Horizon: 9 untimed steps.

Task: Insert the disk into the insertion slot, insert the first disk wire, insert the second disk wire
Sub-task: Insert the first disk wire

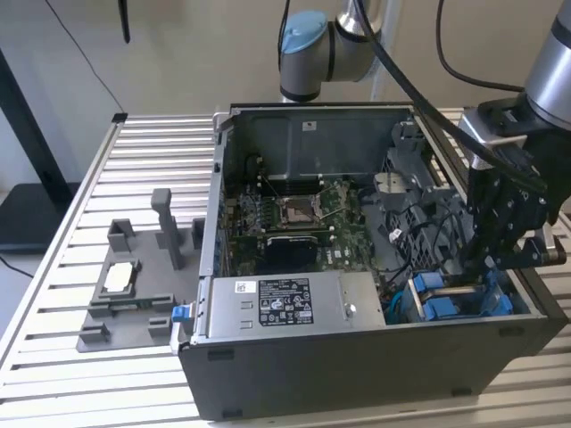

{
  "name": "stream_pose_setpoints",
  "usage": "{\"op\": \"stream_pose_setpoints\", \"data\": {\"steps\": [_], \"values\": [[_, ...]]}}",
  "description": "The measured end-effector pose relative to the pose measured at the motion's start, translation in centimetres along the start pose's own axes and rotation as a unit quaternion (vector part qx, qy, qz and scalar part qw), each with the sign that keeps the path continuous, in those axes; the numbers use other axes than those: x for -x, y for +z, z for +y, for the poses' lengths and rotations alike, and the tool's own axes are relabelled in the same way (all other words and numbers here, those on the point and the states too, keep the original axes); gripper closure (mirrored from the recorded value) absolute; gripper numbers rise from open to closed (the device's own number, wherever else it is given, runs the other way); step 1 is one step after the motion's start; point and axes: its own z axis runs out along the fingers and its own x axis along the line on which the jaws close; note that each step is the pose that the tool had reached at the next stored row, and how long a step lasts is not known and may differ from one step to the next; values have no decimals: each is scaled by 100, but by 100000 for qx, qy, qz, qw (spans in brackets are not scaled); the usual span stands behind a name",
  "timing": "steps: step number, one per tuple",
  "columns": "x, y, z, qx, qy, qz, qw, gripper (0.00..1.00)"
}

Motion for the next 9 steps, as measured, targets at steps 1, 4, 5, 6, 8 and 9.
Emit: {"op": "stream_pose_setpoints", "data": {"steps": [1, 4, 5, 6, 8, 9], "values": [[3, -24, -1, -1, -2, 44, 100000, 73], [13, -88, -5, -1, -13, 132, 100000, 73], [18, -108, -5, 0, -12, 152, 100000, 73], [26, -127, -6, -1, -15, 188, 100000, 73], [43, -159, -5, -2, -15, 249, 100000, 73], [49, -168, -5, -2, -17, 251, 100000, 73]]}}
